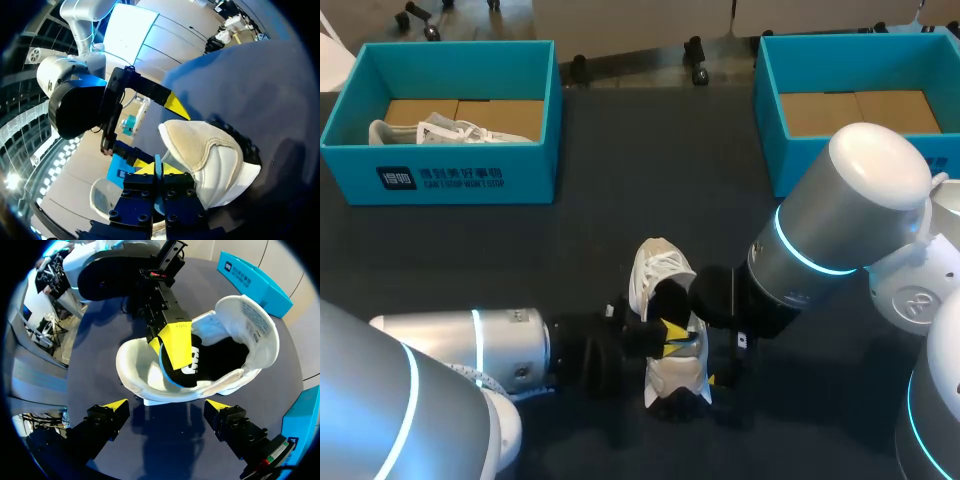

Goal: Take the shoe out of the shoebox, open the shoe tongue, remove and reinsert the insole, then place the shoe into the shoebox

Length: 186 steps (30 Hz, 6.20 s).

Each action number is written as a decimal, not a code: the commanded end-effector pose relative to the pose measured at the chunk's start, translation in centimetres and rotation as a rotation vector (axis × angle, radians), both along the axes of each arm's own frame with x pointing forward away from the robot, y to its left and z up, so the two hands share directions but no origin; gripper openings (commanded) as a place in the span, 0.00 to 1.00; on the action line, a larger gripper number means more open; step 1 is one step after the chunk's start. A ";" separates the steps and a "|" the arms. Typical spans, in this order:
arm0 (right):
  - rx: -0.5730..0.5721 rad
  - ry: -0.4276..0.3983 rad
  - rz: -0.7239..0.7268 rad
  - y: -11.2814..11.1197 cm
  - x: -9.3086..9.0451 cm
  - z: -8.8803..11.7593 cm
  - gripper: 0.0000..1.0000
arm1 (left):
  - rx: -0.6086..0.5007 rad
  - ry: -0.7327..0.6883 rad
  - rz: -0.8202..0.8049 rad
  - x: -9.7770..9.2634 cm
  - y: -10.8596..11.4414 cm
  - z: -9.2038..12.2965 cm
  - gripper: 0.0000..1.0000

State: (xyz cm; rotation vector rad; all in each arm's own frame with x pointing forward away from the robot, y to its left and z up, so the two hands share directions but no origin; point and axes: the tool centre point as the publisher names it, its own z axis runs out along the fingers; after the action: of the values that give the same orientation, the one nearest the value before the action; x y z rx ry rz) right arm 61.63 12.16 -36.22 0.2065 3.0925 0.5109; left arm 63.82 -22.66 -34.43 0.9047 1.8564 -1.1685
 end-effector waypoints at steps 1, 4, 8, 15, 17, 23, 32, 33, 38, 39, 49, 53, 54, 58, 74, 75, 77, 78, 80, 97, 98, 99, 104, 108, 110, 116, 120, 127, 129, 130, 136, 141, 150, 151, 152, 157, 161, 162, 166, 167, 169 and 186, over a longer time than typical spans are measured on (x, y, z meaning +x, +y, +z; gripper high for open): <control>0.000 -0.002 -0.001 0.1 -0.1 -0.1 1.00 | 0.007 0.010 -0.003 0.0 0.4 0.6 0.00; 0.000 -0.002 -0.001 0.1 -0.1 -0.1 1.00 | 0.000 0.024 -0.004 -0.1 0.8 1.2 0.00; 0.000 -0.002 -0.001 0.1 -0.1 -0.1 1.00 | -0.007 0.040 -0.004 -0.1 1.1 1.5 0.18; 0.000 -0.002 -0.001 0.1 -0.1 -0.1 1.00 | 0.001 0.072 -0.014 -0.3 1.4 1.8 0.42; 0.000 -0.002 -0.001 0.1 -0.1 -0.1 1.00 | 0.007 0.078 -0.023 -0.6 1.5 1.9 0.43; 0.000 -0.002 -0.001 0.1 -0.1 -0.1 1.00 | 0.022 0.081 -0.038 -1.2 1.7 2.5 0.41; 0.000 -0.002 -0.001 0.1 -0.1 -0.1 1.00 | 0.083 0.073 -0.050 -1.3 2.8 3.2 0.39; 0.000 -0.002 -0.001 0.1 -0.1 -0.1 1.00 | 0.094 0.081 -0.056 -1.3 3.0 3.2 0.39; 0.000 -0.002 -0.001 0.1 -0.1 -0.1 1.00 | 0.133 0.100 -0.071 -1.5 3.9 3.0 0.38; 0.000 -0.002 -0.001 0.1 -0.1 -0.1 1.00 | 0.143 0.099 -0.075 -1.5 4.0 3.0 0.38; 0.000 -0.002 -0.001 0.1 -0.1 -0.1 1.00 | 0.253 0.120 -0.129 -1.2 6.2 4.0 0.39; 0.000 -0.002 -0.001 0.1 -0.1 -0.1 1.00 | 0.319 0.137 -0.168 -1.0 7.0 4.3 0.38; 0.004 0.012 0.008 -0.5 -0.1 0.1 1.00 | 0.343 0.136 -0.182 -1.0 7.2 4.4 0.37; 0.012 0.027 0.009 -2.7 -0.6 1.4 1.00 | 0.422 0.160 -0.241 -1.0 7.9 4.7 0.38; -0.041 0.035 0.057 -10.3 -1.7 5.5 1.00 | 0.760 0.148 -0.403 -1.4 9.1 6.7 0.34; -0.041 0.035 0.057 -10.3 -1.7 5.5 1.00 | 0.785 0.142 -0.417 -1.4 9.0 6.9 0.34; -0.041 0.035 0.057 -10.3 -1.7 5.5 1.00 | 0.814 0.132 -0.435 -1.4 9.0 7.3 0.33; -0.041 0.035 0.057 -10.3 -1.7 5.5 1.00 | 0.831 0.132 -0.448 -1.3 8.9 7.5 0.33; -0.041 0.035 0.057 -10.3 -1.7 5.5 1.00 | 0.874 0.125 -0.467 -1.2 8.9 7.9 0.31; -0.041 0.035 0.057 -10.3 -1.7 5.5 1.00 | 1.072 0.023 -0.519 -0.8 8.9 9.3 0.00; -0.041 0.035 0.057 -10.3 -1.7 5.5 1.00 | 1.072 0.023 -0.519 -0.8 8.9 9.3 0.00; -0.041 0.035 0.057 -10.3 -1.7 5.5 1.00 | 1.072 0.023 -0.519 -0.8 8.9 9.3 0.00; -0.041 0.035 0.057 -10.3 -1.7 5.5 1.00 | 1.072 0.023 -0.519 -0.8 8.9 9.3 0.00; -0.023 0.013 0.075 -11.5 -1.9 6.1 1.00 | 1.134 -0.036 -0.584 -0.6 7.9 8.8 0.00; -0.026 0.039 0.076 -12.7 -2.1 6.4 1.00 | 1.159 -0.051 -0.613 -0.9 7.3 8.4 0.00; -0.050 0.060 0.080 -15.7 -2.8 7.4 1.00 | 1.216 -0.072 -0.683 -1.2 5.7 7.5 0.00; -0.043 0.070 0.067 -16.3 -3.2 7.5 1.00 | 1.220 -0.075 -0.714 -1.0 5.0 6.9 0.00; -0.043 0.070 0.067 -16.3 -3.2 7.5 1.00 | 1.281 -0.082 -0.771 -0.8 3.6 5.2 0.00; -0.043 0.070 0.067 -16.3 -3.2 7.5 1.00 | 1.292 -0.084 -0.781 -0.7 3.3 4.7 0.00; -0.043 0.070 0.067 -16.3 -3.2 7.5 1.00 | 1.303 -0.092 -0.788 -0.7 3.1 4.4 0.00; -0.043 0.070 0.067 -16.3 -3.2 7.5 1.00 | 1.326 -0.096 -0.822 -0.1 3.0 3.0 0.00; -0.043 0.070 0.067 -16.3 -3.2 7.5 1.00 | 1.333 -0.104 -0.844 -0.1 3.6 2.3 0.00; -0.043 0.070 0.067 -16.3 -3.2 7.5 1.00 | 1.317 -0.104 -0.882 -0.9 3.9 0.9 0.00; -0.043 0.070 0.067 -16.3 -3.2 7.5 1.00 | 1.317 -0.106 -0.882 -1.0 3.9 0.8 0.00; -0.043 0.070 0.067 -16.3 -3.2 7.5 1.00 | 1.312 -0.104 -0.886 -1.1 3.9 0.7 0.00; -0.043 0.070 0.067 -16.3 -3.2 7.5 1.00 | 1.301 -0.102 -0.885 -1.3 3.7 -0.1 0.00; -0.043 0.070 0.067 -16.3 -3.2 7.5 1.00 | 1.295 -0.109 -0.870 -1.4 3.5 -0.8 0.00; -0.043 0.070 0.067 -16.3 -3.2 7.5 1.00 | 1.292 -0.110 -0.863 -1.4 3.4 -1.0 0.00; -0.043 0.070 0.067 -16.3 -3.2 7.5 1.00 | 1.282 -0.100 -0.840 -1.2 3.0 -1.8 0.00; -0.043 0.070 0.067 -16.3 -3.2 7.5 1.00 | 1.278 -0.092 -0.841 -1.1 2.9 -1.9 0.00; -0.043 0.070 0.067 -16.3 -3.2 7.5 1.00 | 1.278 -0.090 -0.838 -1.1 2.8 -2.2 0.00; -0.043 0.070 0.067 -16.3 -3.2 7.5 1.00 | 1.276 -0.038 -0.810 -1.7 1.4 -6.0 0.00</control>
State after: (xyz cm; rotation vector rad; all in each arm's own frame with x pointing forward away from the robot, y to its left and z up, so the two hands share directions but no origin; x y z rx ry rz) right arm 58.60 -4.20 -28.62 0.1225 3.1865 0.4513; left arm 62.33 -20.76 -39.38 2.4969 2.1802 -0.1568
